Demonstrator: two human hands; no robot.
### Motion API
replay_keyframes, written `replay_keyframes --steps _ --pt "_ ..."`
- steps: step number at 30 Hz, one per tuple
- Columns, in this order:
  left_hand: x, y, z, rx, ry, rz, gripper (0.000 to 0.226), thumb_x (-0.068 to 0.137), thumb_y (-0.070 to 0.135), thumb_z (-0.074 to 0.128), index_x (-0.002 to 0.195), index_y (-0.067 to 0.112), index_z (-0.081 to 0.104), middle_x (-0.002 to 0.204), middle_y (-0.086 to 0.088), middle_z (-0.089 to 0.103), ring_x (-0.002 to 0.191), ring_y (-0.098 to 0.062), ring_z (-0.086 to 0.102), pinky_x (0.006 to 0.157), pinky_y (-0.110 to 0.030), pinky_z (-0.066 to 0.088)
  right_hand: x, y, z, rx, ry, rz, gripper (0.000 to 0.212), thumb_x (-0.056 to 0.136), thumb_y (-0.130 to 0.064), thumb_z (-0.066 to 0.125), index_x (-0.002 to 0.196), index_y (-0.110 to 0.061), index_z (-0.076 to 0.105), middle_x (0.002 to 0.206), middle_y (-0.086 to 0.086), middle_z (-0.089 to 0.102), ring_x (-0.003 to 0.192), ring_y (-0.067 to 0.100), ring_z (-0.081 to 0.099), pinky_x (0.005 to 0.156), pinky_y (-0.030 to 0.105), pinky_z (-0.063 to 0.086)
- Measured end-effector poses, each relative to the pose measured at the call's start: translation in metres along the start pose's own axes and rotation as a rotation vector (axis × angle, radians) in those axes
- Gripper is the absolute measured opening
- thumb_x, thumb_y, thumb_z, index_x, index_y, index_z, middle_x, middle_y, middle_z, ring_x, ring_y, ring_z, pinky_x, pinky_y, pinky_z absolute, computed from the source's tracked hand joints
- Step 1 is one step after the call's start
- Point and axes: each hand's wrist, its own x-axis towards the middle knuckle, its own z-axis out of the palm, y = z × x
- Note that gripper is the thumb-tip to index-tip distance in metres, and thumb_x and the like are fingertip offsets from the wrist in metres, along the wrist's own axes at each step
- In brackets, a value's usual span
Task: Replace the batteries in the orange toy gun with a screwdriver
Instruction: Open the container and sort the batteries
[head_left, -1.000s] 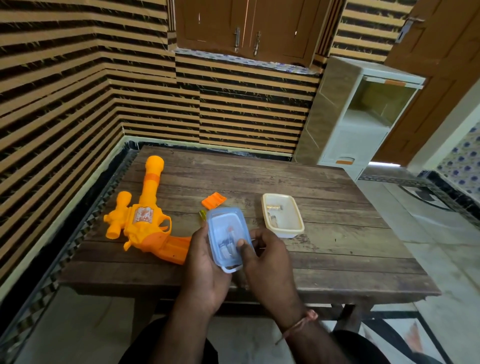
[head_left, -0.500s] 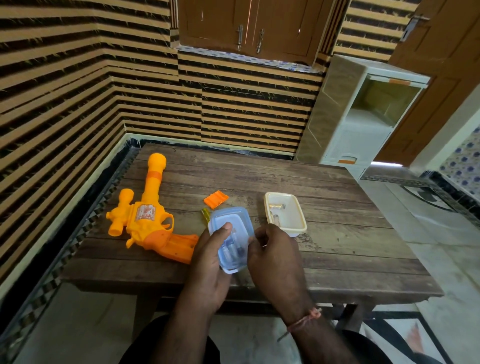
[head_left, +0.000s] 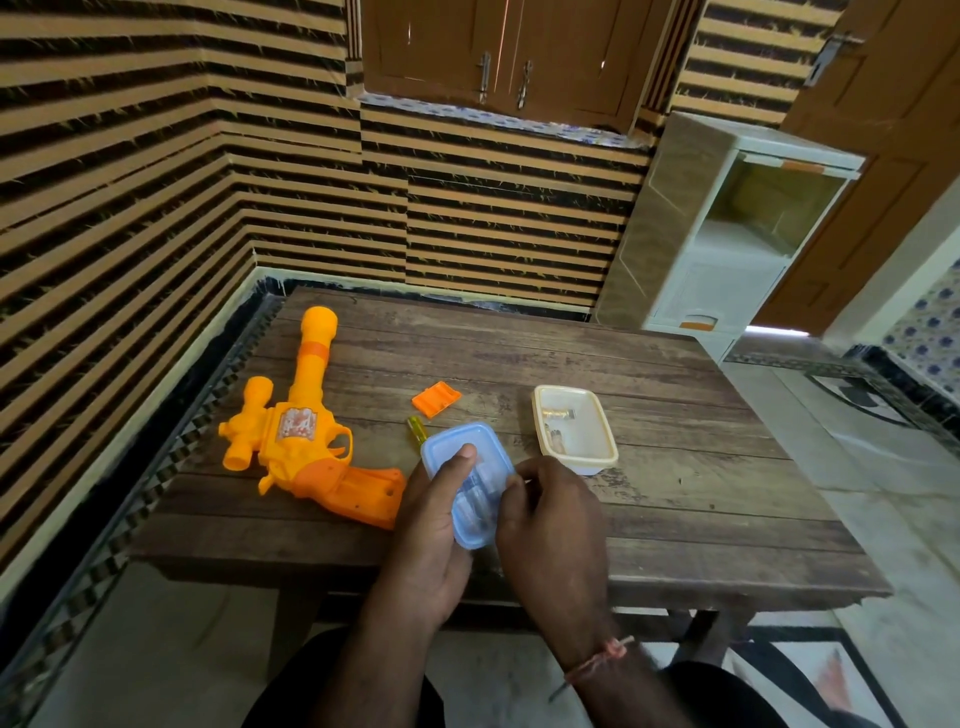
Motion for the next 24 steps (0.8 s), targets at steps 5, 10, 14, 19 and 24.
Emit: replay_keyframes --steps 5,10,14,19,24 --pt "0.000 -0.001 0.002 0.083 0.019 0.045 0.024 0.095 0.014 0.057 0.117 0.007 0.064 0.104 -0.019 0.071 0.084 -0.028 0.071 0.062 -0.035 0.059 0.001 0.010 0.005 0.059 -0.033 0.025 0.010 0.090 -0.025 0.056 0.081 -0.020 0.058 0.076 -0.004 0.065 0.073 0.017 0.061 0.067 0.036 0.048" --pt "-0.005 -0.006 0.004 0.200 -0.056 0.024 0.040 0.083 0.021 0.064 0.120 0.005 0.064 0.112 -0.022 0.071 0.097 -0.032 0.069 0.074 -0.039 0.058 0.017 0.010 0.003 0.289 -0.193 0.241 0.052 0.100 -0.050 0.034 0.076 -0.013 0.060 0.079 0.003 0.066 0.079 0.023 0.062 0.074 0.034 0.047" --pt "-0.010 -0.009 0.005 0.237 -0.125 -0.003 0.038 0.081 0.021 0.064 0.116 0.007 0.065 0.108 -0.019 0.072 0.097 -0.030 0.069 0.081 -0.041 0.057 0.025 0.013 -0.005 0.195 -0.222 0.172 0.064 0.100 -0.056 0.023 0.074 -0.010 0.060 0.075 0.004 0.065 0.076 0.023 0.064 0.070 0.033 0.048" --pt "-0.016 -0.011 0.012 0.296 -0.135 0.038 0.034 0.082 0.023 0.064 0.111 0.006 0.068 0.106 -0.018 0.074 0.095 -0.027 0.070 0.082 -0.040 0.057 0.021 0.022 -0.003 0.268 -0.238 0.227 0.068 0.099 -0.057 0.023 0.062 -0.011 0.056 0.069 0.008 0.067 0.072 0.023 0.065 0.067 0.032 0.047" --pt "-0.017 -0.023 0.019 0.780 0.142 0.307 0.052 0.093 0.055 0.055 0.067 0.010 0.062 0.066 -0.008 0.068 0.067 -0.022 0.063 0.066 -0.039 0.049 0.008 0.032 -0.007 0.249 -0.198 0.208 0.070 0.094 -0.060 0.019 0.053 -0.013 0.050 0.060 0.006 0.060 0.063 0.025 0.060 0.060 0.030 0.035"
